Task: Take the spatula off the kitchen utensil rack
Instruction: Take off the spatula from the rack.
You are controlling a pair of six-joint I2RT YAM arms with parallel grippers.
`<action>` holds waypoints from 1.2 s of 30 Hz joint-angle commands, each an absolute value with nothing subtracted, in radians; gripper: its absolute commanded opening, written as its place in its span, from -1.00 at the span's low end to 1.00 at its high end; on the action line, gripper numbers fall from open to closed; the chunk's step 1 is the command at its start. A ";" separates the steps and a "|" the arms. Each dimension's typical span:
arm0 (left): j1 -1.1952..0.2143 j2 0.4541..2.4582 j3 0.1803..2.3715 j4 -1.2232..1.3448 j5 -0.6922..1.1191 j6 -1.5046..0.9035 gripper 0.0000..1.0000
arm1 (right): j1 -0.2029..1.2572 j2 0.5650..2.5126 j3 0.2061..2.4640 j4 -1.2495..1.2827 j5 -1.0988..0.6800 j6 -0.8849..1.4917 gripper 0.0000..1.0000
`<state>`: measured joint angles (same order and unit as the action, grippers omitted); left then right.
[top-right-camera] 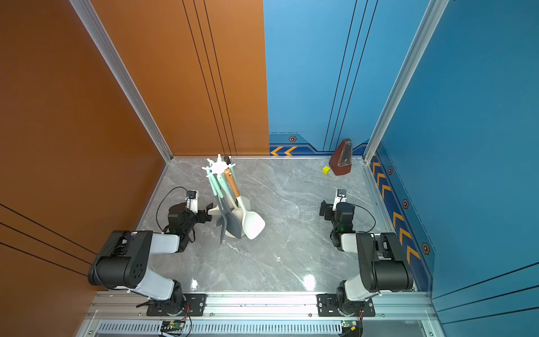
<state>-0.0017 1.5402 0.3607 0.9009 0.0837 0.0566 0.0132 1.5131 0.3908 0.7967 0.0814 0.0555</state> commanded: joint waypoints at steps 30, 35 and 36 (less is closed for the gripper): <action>0.002 1.343 0.277 0.902 -0.111 -0.024 0.97 | 0.081 1.433 0.743 0.118 0.306 0.192 1.00; 0.000 1.187 0.209 0.884 -0.104 -0.054 0.97 | 0.111 1.438 0.843 -0.072 0.165 0.248 1.00; 0.000 1.145 0.198 0.857 -0.097 -0.065 0.97 | 0.121 1.431 0.846 -0.091 0.160 0.258 1.00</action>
<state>-0.0010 1.2243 0.2310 0.8883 -0.0822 -0.0277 0.0944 1.4448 0.8398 0.1566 0.2031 0.1921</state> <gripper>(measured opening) 0.984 0.999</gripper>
